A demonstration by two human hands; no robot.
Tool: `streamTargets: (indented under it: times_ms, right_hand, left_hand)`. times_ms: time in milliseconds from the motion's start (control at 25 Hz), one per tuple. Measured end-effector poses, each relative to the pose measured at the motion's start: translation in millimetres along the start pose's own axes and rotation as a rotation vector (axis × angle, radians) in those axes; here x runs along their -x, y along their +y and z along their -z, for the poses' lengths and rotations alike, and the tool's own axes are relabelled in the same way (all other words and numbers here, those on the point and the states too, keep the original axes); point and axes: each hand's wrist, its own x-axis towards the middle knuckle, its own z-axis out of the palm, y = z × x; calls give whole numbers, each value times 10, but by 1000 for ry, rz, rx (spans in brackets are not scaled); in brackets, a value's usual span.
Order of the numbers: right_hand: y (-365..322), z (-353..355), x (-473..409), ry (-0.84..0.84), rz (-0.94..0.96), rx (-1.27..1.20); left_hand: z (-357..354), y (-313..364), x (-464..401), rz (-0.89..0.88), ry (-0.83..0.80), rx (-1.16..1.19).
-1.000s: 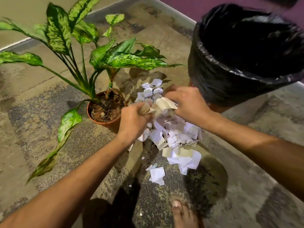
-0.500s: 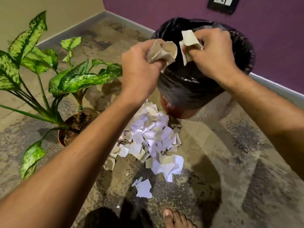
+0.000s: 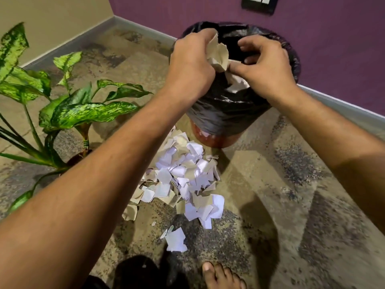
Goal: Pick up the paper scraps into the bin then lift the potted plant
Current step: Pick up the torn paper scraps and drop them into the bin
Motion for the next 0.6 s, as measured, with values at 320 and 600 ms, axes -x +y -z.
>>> streamTargets:
  times_ms: [320,600]
  right_hand:
    - [-345,-153,474,201,315,-162]
    - [-2,-833,1354,-101,518,-59]
  left_hand:
    - [25,-70,609,-244,123,8]
    - [-234,-732,1816,-57,114,152]
